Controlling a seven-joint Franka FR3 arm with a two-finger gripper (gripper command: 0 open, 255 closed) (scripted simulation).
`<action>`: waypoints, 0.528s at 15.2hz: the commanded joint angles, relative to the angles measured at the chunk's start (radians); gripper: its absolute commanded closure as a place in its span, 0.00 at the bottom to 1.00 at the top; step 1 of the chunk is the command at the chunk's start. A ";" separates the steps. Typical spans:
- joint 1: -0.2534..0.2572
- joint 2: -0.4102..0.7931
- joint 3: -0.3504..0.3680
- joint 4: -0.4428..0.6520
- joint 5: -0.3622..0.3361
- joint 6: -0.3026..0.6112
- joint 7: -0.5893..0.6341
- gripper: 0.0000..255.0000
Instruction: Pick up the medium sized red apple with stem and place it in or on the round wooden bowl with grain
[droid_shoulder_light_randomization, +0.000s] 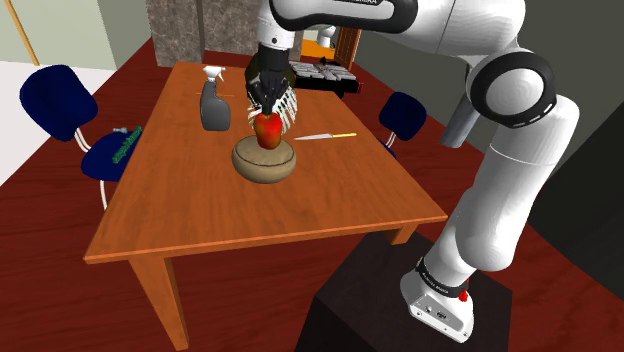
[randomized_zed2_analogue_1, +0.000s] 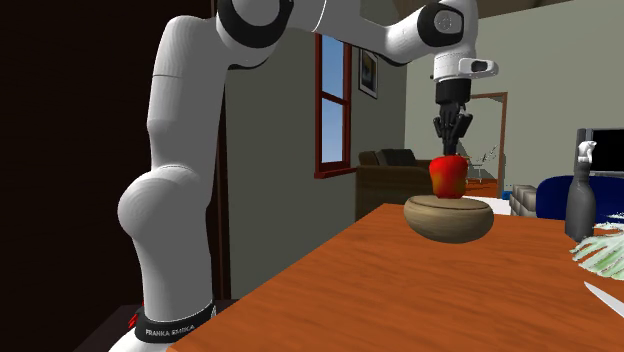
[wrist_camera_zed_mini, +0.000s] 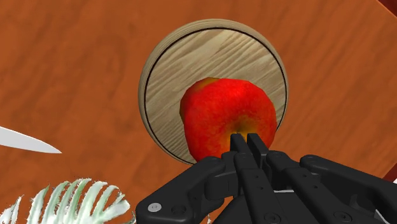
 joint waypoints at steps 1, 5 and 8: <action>-0.001 -0.001 0.000 -0.005 0.000 0.005 -0.001 1.00; -0.001 -0.001 0.000 -0.005 0.000 0.005 -0.001 1.00; -0.001 -0.001 0.000 -0.005 0.000 0.005 -0.001 0.00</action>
